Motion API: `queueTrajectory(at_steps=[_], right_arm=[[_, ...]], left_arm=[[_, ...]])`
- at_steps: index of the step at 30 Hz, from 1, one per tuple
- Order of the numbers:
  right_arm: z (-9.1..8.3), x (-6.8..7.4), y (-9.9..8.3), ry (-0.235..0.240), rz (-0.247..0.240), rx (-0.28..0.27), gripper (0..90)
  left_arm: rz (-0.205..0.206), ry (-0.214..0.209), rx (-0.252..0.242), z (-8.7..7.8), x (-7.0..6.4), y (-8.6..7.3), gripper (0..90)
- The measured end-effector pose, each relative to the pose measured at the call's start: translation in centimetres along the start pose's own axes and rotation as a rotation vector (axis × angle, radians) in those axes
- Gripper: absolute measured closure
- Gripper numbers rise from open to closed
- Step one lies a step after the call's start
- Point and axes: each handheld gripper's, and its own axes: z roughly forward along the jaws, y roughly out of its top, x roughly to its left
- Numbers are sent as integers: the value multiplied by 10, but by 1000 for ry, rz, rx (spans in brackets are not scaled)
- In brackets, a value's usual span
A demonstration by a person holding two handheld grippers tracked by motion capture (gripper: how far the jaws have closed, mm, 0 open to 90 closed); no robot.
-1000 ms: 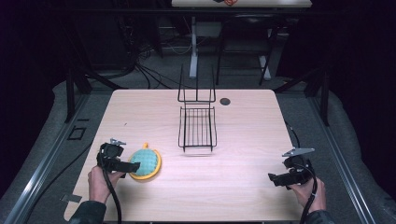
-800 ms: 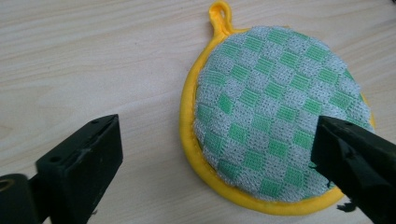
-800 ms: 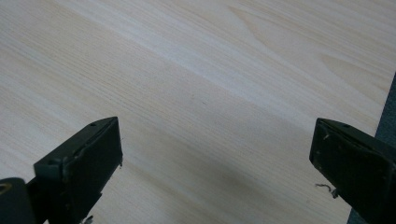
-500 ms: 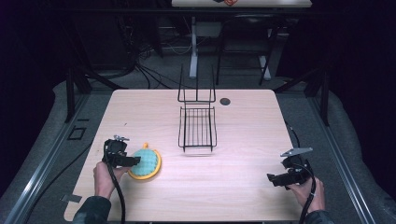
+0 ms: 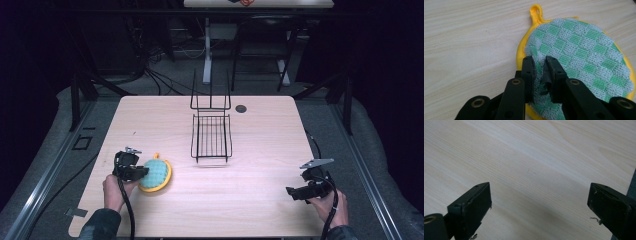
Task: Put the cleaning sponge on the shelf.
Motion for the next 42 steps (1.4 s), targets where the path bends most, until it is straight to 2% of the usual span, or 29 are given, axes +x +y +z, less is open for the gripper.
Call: queueTrajectory(at_steps=[5, 10, 15, 27, 33, 42], right_arm=[[0, -1, -1, -2, -3, -9, 49], [2, -2, -1, 0, 0, -4, 54], [1, 0, -1, -4, -12, -6, 53], [-3, -4, -3, -9, -3, -19, 46], [-2, -3, -3, -13, -4, -23, 40], [-2, -3, -3, -15, -8, -25, 40]], left_arm=[[28, 24, -9, -1, -3, 1, 831], [26, 26, -19, -2, -4, 1, 860], [47, 30, -25, -4, -5, 2, 872], [50, 25, -83, -21, -6, 6, 878], [75, 24, -113, -33, -10, 8, 879], [79, 26, -147, -46, -12, 10, 878]])
